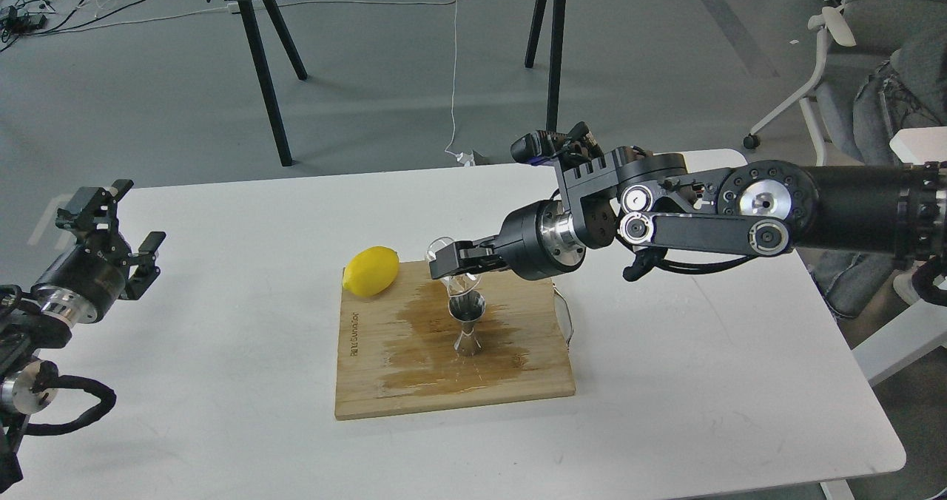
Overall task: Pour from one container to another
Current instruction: 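Carry the glass cup back and lower it near the table edge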
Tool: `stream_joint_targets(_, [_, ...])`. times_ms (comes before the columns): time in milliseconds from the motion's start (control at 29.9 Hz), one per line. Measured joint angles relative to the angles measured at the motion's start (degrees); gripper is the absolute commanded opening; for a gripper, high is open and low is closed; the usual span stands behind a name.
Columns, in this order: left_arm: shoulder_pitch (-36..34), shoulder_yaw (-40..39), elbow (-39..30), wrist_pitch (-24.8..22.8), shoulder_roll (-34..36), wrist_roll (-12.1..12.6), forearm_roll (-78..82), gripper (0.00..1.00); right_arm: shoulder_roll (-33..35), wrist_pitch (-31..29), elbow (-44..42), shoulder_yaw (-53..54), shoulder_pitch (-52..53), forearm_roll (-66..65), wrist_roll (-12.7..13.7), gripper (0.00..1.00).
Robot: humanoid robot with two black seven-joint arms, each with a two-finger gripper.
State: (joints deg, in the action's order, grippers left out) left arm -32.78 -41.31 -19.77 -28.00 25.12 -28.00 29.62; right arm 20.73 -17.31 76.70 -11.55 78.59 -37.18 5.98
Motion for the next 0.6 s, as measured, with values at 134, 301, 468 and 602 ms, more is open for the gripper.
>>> stream_joint_targets(134, [0.00, 0.00, 0.00, 0.00, -0.14, 0.00, 0.00, 0.99, 1.56, 0.46, -0.06, 2.31, -3.63, 2.34, 0.00, 0.17])
stream_joint_targets(301, [0.00, 0.00, 0.17, 0.00, -0.24, 0.00, 0.00, 0.99, 4.36, 1.40, -0.14, 6.59, -8.20, 4.27, 0.00, 0.17])
stream_joint_targets(468, [-0.01, 0.00, 0.34, 0.00, -0.41, 0.00, 0.00, 0.99, 7.34, 2.96, -0.36, 15.39, -13.57, 9.36, -0.08, 0.17])
stream_joint_targets(602, [-0.06, 0.00, 0.35, 0.00, -0.42, 0.00, 0.00, 0.99, 9.70, 4.36, -0.83, 25.16, -18.50, 16.07, -0.10, 0.17])
